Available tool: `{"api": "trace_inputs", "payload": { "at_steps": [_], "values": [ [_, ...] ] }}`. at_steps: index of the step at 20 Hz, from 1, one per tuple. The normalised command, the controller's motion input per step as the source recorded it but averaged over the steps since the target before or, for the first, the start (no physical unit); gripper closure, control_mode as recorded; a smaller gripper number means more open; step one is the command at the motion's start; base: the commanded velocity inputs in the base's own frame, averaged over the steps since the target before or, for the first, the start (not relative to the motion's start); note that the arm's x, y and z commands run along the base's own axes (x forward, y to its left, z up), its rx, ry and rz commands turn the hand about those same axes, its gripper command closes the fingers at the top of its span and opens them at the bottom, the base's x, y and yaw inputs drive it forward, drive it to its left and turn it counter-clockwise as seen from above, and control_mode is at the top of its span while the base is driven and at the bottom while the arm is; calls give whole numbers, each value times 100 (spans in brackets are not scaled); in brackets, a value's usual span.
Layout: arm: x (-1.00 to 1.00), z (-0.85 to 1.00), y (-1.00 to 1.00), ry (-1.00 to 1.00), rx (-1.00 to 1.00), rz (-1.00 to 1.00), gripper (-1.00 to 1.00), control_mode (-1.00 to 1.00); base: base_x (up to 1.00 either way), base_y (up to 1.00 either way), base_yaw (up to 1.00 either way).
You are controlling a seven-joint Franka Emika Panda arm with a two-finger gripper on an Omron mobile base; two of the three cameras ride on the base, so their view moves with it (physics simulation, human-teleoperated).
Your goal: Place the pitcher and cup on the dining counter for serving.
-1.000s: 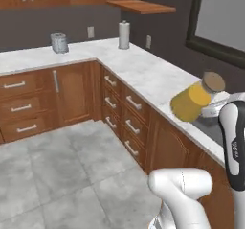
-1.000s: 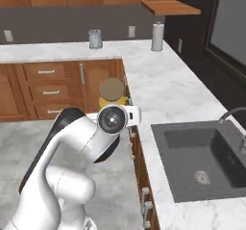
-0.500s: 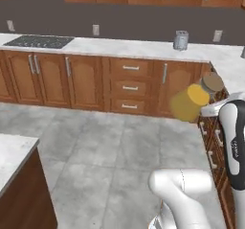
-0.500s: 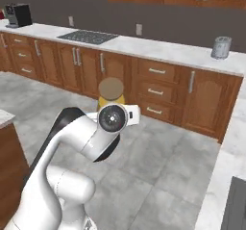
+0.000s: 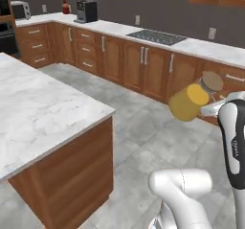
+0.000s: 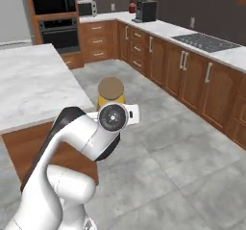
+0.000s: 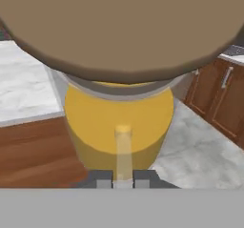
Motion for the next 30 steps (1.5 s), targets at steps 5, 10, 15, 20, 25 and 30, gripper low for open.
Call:
{"api": "trace_inputs", "payload": {
  "at_steps": [5, 10, 15, 20, 25, 30],
  "values": [
    [0, 0, 0, 0, 0, 0, 100, 100, 54, 0, 85],
    [0, 0, 0, 0, 0, 0, 100, 100, 67, -3, 82],
    [0, 0, 0, 0, 0, 0, 100, 100, 93, 1, 61],
    [0, 0, 0, 0, 0, 0, 100, 100, 100, 26, 12],
    [100, 0, 17, 29, 0, -8, 100, -100, 0, 0, 0],
    [100, -9, 14, 31, 0, -7, 100, -100, 0, 0, 0]
  ]
}}
